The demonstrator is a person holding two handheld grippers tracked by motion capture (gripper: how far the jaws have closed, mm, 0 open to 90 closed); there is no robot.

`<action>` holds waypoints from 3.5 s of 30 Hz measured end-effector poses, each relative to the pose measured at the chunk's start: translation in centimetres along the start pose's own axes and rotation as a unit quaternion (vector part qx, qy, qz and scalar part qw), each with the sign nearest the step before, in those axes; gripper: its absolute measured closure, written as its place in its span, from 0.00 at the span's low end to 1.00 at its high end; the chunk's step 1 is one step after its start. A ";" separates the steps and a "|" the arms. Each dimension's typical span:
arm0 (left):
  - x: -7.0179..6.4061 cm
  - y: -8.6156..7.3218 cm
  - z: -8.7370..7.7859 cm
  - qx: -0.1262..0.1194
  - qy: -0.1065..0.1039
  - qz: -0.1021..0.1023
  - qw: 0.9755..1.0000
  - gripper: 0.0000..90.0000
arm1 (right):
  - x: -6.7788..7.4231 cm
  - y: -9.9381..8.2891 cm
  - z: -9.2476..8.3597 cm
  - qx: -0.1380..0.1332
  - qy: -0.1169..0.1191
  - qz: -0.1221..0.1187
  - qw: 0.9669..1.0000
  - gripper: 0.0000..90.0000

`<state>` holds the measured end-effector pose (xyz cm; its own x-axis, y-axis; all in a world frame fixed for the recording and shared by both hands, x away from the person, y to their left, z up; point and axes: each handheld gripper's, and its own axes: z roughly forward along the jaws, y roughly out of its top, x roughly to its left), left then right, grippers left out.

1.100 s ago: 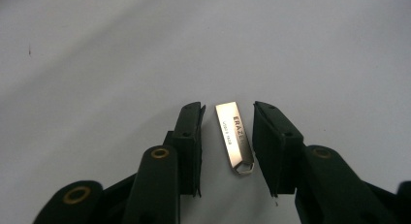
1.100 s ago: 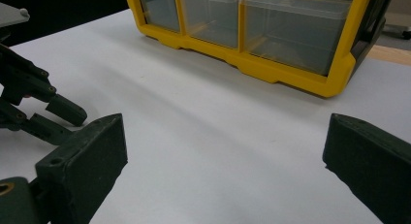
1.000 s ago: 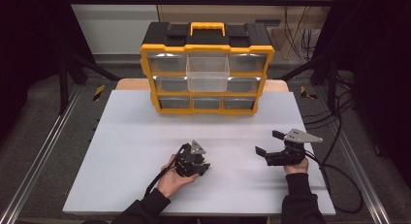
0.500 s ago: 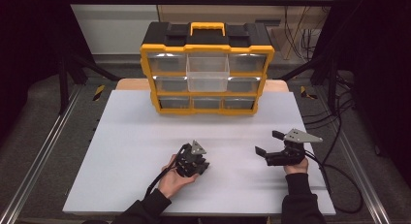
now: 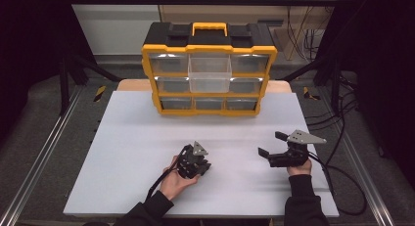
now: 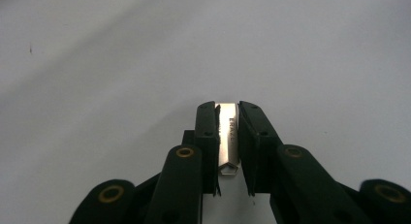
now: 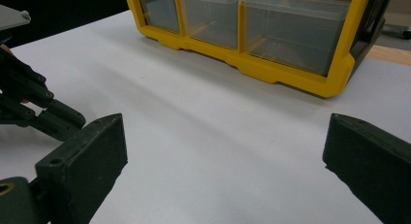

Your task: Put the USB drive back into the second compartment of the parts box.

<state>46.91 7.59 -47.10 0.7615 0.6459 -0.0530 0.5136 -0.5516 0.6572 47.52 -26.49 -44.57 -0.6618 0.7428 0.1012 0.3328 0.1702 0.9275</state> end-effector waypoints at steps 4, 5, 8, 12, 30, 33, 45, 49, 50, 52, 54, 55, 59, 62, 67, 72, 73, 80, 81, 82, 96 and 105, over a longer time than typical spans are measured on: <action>0.1 0.0 0.0 0.001 -0.004 0.003 1.000 0.88 | 0.0 0.0 0.0 -0.001 0.000 -0.001 1.000 0.03; 0.1 0.0 0.0 0.001 -0.005 0.002 1.000 0.88 | 0.0 0.0 0.0 -0.002 0.001 0.000 1.000 0.03; 0.2 0.0 0.0 -0.001 -0.008 -0.001 1.000 0.88 | 0.0 0.0 0.0 -0.002 0.000 0.000 1.000 0.03; 0.3 0.0 -0.1 0.000 -0.012 -0.001 1.000 0.88 | 0.0 -0.1 0.0 0.000 0.001 -0.001 1.000 0.03; 0.8 0.3 -2.1 -0.018 -0.018 -0.005 1.000 0.88 | 0.0 -0.1 -0.1 0.000 0.002 -0.001 1.000 0.03; 1.0 0.4 -2.5 -0.022 -0.018 -0.007 1.000 0.88 | 0.0 -0.1 -0.1 0.000 0.003 -0.001 1.000 0.03; 1.6 0.8 -4.1 -0.041 -0.017 -0.014 0.999 0.88 | -0.1 -0.2 0.0 0.001 0.003 0.002 1.000 0.03; 1.8 0.9 -4.5 -0.044 -0.016 -0.015 0.999 0.88 | -0.1 -0.2 -0.1 0.000 0.003 0.001 1.000 0.03; 1.9 0.9 -4.7 -0.046 -0.016 -0.016 0.999 0.88 | -0.1 -0.2 -0.1 0.001 0.003 0.001 1.000 0.03; 2.0 1.0 -5.0 -0.050 -0.015 -0.018 0.998 0.88 | -0.1 -0.2 -0.1 0.001 0.003 0.001 1.000 0.03; 2.2 1.1 -5.3 -0.053 -0.013 -0.019 0.998 0.88 | -0.2 -0.2 -0.1 0.002 0.002 0.001 1.000 0.03; 2.3 1.1 -5.5 -0.055 -0.013 -0.018 0.998 0.88 | -0.2 -0.2 0.0 0.002 0.002 0.000 1.000 0.03; 2.6 1.2 -6.2 -0.062 -0.010 -0.022 0.998 0.88 | -0.1 -0.2 0.0 0.002 0.003 0.001 1.000 0.03; 2.9 1.3 -6.6 -0.066 -0.008 -0.021 0.998 0.88 | -0.1 -0.2 -0.1 0.002 0.003 0.004 1.000 0.03; 3.1 1.6 -7.4 -0.074 -0.006 -0.023 0.997 0.88 | -0.2 -0.2 -0.1 0.003 0.004 0.002 1.000 0.03; 3.5 1.7 -8.1 -0.080 -0.002 -0.025 0.996 0.88 | -0.2 -0.1 -0.1 0.002 0.004 0.001 1.000 0.03; 3.6 1.7 -8.3 -0.081 -0.002 -0.025 0.996 0.88 | -0.2 -0.1 -0.1 0.003 0.004 0.003 1.000 0.03; 4.2 1.8 -9.2 -0.090 -0.001 -0.031 0.995 0.88 | -0.2 -0.1 -0.2 0.003 0.005 0.003 1.000 0.03; 4.3 1.8 -9.3 -0.091 -0.001 -0.033 0.995 0.88 | -0.2 -0.1 -0.2 0.003 0.005 0.003 1.000 0.03; 4.4 1.9 -9.5 -0.093 -0.001 -0.033 0.995 0.88 | -0.1 -0.1 -0.2 0.003 0.005 0.003 1.000 0.03; 5.6 3.3 -11.7 -0.114 0.011 -0.031 0.993 0.88 | -0.2 -0.1 -0.3 0.002 0.006 0.001 1.000 0.03; 6.2 4.2 -13.3 -0.125 0.019 -0.029 0.992 0.88 | -0.2 -0.1 -0.3 0.003 0.006 0.003 1.000 0.03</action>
<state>48.55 16.28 -34.69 0.7160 0.6944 -0.0709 0.4381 -0.3680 0.8201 47.45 -26.81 -44.58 -0.6678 0.7360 0.1110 0.3404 0.1694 0.9249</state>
